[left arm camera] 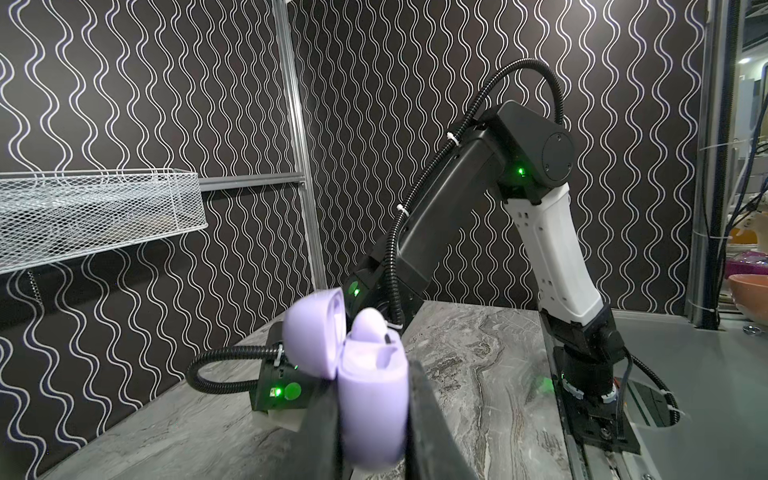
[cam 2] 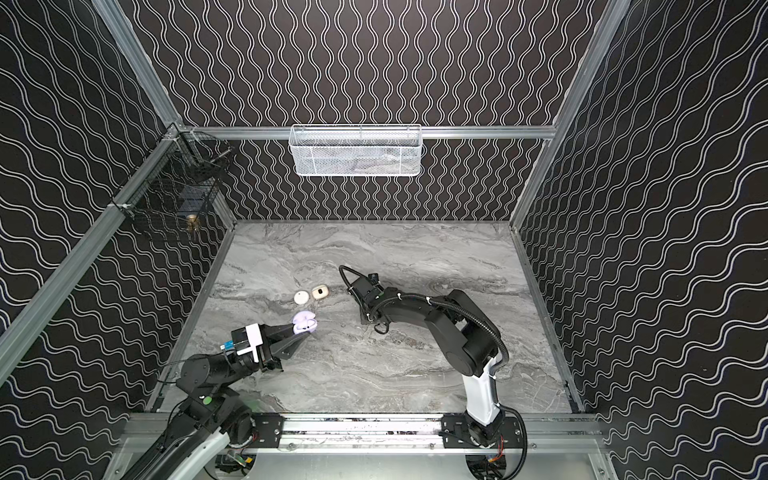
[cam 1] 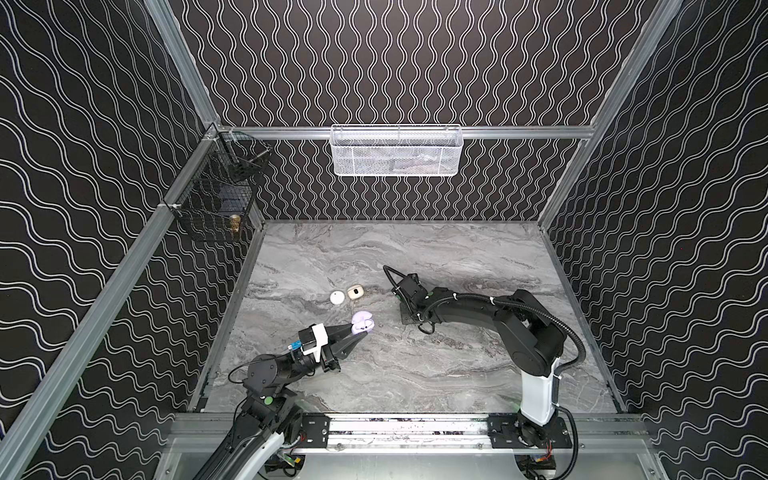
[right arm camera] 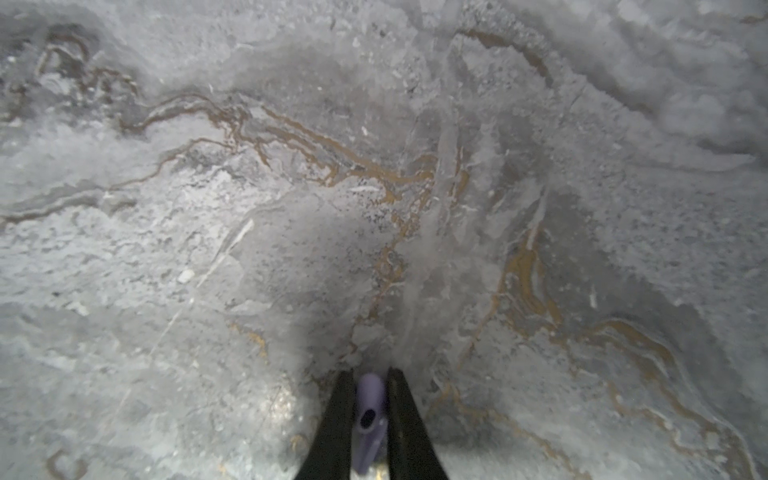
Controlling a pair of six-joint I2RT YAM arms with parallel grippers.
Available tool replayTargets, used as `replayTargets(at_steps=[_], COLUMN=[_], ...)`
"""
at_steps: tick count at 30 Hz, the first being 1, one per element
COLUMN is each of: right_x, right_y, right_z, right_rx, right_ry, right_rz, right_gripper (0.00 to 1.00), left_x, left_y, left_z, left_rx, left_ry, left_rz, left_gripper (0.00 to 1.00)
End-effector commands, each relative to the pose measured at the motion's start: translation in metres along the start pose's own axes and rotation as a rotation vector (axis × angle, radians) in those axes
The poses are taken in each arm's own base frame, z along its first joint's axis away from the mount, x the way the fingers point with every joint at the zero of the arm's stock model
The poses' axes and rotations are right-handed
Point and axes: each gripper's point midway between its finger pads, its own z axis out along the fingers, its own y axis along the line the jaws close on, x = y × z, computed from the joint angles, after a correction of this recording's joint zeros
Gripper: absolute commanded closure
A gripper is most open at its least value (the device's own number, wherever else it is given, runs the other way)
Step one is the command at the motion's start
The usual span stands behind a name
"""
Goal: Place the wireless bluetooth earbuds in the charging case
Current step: 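Lower the right gripper and close it on the lavender earbud stem, then lift the earbud with the right gripper toward the case in the left gripper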
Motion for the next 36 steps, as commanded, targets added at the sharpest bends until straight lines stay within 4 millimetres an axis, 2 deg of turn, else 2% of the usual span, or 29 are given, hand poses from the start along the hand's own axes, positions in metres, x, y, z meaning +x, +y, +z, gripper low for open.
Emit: replayTargets(at_steps=[1,5,10,12,14,17,20,22,24,27,29,33,36], right_x=[0.018,0.009,-0.032,-0.048,-0.064,-0.075,-0.075,-0.071,-0.065,-0.055,-0.050,-0.049,-0.051], right_y=[-0.009,-0.008,-0.005,-0.001,0.004,0.021,0.043,0.060,0.077,0.105,0.122,0.146,0.157], right_z=[-0.002,-0.013,-0.074,-0.110,-0.158,-0.234,-0.302,-0.339,-0.366,-0.391,-0.401,-0.403,-0.398], right_rx=[0.022,0.007,-0.061,-0.096,-0.118,-0.177,-0.295,-0.387,-0.444,-0.496,-0.526,-0.553,-0.536], right_ry=[0.065,0.024,-0.162,-0.267,-0.392,-0.587,-0.754,-0.838,-0.899,-0.955,-0.985,-1.004,-1.005], right_rz=[0.000,0.017,0.067,0.079,0.091,0.083,0.067,0.044,0.016,-0.042,-0.073,-0.114,-0.130], right_gripper=[0.88,0.92,0.95,0.97,0.98,0.98,0.98,0.98,0.98,0.99,0.98,0.98,0.99], left_x=[-0.005,-0.004,0.002,0.005,0.009,0.010,0.009,0.006,0.003,0.000,0.001,0.000,-0.003], left_y=[0.000,0.002,0.012,0.018,0.024,0.030,0.033,0.034,0.034,0.035,0.037,0.037,0.038], left_z=[0.001,0.002,0.002,0.001,0.000,0.000,0.001,0.001,0.001,-0.001,-0.002,-0.003,-0.004], left_rx=[0.000,-0.005,-0.058,-0.094,-0.130,-0.162,-0.176,-0.180,-0.185,-0.194,-0.207,-0.215,-0.224], left_ry=[-0.022,-0.018,0.001,0.008,0.020,0.032,0.035,0.028,0.018,0.010,0.007,0.003,0.003], left_rz=[0.016,0.018,0.021,0.024,0.029,0.033,0.035,0.036,0.035,0.038,0.035,0.025,0.012], left_gripper=[1.00,1.00,1.00,1.00,1.00,1.00,1.00,1.00,1.00,1.00,1.00,1.00,1.00])
